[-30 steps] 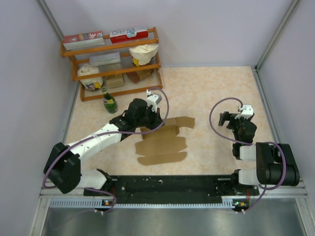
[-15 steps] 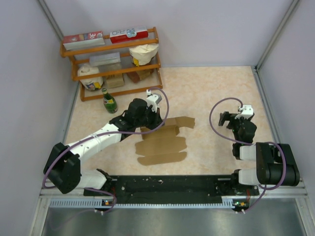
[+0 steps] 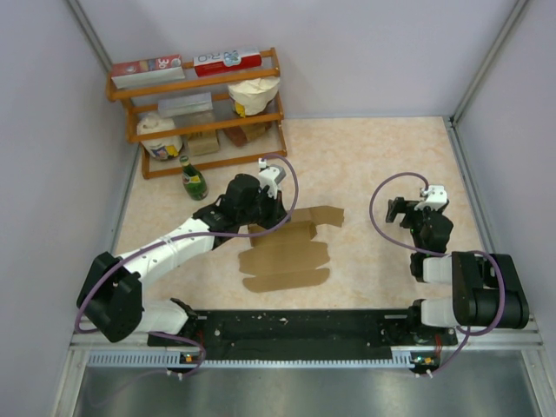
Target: Fold the paper box
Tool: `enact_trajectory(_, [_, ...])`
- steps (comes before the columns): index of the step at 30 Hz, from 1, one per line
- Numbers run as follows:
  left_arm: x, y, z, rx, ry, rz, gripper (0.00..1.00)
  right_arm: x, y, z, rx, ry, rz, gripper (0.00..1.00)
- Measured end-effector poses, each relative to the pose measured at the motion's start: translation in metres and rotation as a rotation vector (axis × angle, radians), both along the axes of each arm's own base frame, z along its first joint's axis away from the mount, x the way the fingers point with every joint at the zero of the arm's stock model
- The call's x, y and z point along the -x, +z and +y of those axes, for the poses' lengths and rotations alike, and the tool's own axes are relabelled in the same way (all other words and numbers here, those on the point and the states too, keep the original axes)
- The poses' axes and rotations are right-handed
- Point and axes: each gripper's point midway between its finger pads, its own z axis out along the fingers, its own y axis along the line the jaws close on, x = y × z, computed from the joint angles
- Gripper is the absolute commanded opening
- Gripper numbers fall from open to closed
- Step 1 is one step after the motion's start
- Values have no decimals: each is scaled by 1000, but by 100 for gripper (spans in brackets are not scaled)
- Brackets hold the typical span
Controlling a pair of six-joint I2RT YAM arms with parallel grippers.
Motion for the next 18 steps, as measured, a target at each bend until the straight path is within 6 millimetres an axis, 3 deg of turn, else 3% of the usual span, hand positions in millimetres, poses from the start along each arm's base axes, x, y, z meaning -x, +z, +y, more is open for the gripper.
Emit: enact_trajectory(18, [0,0,0,-4,-4,-5,0,0,0,0,0,0,0,99])
